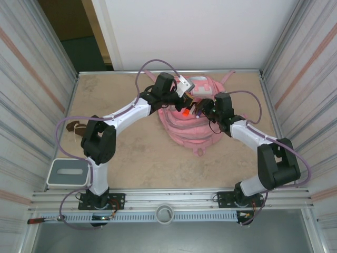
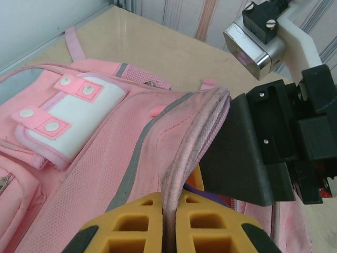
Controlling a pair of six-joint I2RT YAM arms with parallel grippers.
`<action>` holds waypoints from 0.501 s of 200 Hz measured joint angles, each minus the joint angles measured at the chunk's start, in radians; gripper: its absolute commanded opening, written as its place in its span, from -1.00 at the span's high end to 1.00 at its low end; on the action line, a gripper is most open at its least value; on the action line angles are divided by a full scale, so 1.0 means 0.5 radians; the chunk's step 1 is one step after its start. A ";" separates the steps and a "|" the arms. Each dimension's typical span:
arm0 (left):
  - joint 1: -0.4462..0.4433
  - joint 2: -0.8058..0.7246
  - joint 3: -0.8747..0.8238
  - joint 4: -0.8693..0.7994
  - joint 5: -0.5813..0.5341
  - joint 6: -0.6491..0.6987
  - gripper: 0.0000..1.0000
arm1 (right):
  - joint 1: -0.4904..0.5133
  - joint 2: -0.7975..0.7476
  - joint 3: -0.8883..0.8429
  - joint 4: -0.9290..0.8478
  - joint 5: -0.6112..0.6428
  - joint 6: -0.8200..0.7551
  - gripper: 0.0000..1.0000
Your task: Pack books, pencil case, and school supplies into a backpack
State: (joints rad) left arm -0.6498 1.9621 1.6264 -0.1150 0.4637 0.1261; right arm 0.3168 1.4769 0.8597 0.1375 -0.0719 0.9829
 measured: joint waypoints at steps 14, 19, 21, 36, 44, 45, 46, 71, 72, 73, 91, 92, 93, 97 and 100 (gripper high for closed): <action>0.000 0.000 0.000 0.000 0.001 0.000 1.00 | 0.011 -0.023 -0.001 -0.030 0.004 -0.054 0.17; 0.000 0.000 0.000 0.000 0.001 0.000 1.00 | 0.013 -0.040 -0.002 -0.047 0.008 -0.074 0.17; 0.000 0.000 0.000 0.000 0.001 0.000 1.00 | 0.013 -0.048 -0.003 -0.054 0.008 -0.085 0.18; 0.000 0.000 0.000 -0.002 0.002 0.000 1.00 | 0.022 -0.124 -0.024 -0.090 0.030 -0.140 0.21; 0.000 0.000 0.000 -0.002 0.002 0.001 1.00 | 0.030 -0.167 -0.046 -0.105 0.038 -0.159 0.25; 0.000 0.000 0.000 -0.002 0.002 0.001 1.00 | 0.031 -0.170 -0.047 -0.105 0.039 -0.159 0.25; 0.000 0.000 0.000 -0.002 0.002 0.001 1.00 | 0.032 -0.173 -0.050 -0.106 0.040 -0.159 0.26; 0.000 0.000 0.000 -0.010 0.015 0.001 1.00 | 0.061 -0.253 -0.134 -0.148 0.039 -0.208 0.48; 0.000 0.000 0.000 -0.011 0.015 0.000 1.00 | 0.062 -0.253 -0.135 -0.150 0.040 -0.208 0.49; 0.000 0.000 0.000 -0.011 0.015 0.000 1.00 | 0.063 -0.253 -0.138 -0.152 0.041 -0.208 0.50; 0.000 0.000 0.000 -0.018 0.017 0.000 1.00 | 0.100 -0.246 -0.166 -0.170 0.040 -0.237 0.72; 0.000 0.000 0.000 -0.018 0.017 0.000 1.00 | 0.101 -0.246 -0.167 -0.171 0.040 -0.237 0.73; 0.000 0.000 0.000 -0.018 0.017 0.001 1.00 | 0.103 -0.246 -0.167 -0.171 0.040 -0.235 0.74; 0.000 0.000 0.000 -0.019 0.017 0.000 1.00 | 0.111 -0.240 -0.168 -0.171 0.040 -0.249 0.77; 0.000 0.000 0.000 -0.019 0.017 0.000 1.00 | 0.115 -0.234 -0.168 -0.171 0.040 -0.243 0.80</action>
State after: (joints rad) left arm -0.6498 1.9621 1.6264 -0.1246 0.4721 0.1261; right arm 0.3744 1.3598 0.7757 0.0521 -0.0521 0.8612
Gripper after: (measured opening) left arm 0.107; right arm 0.145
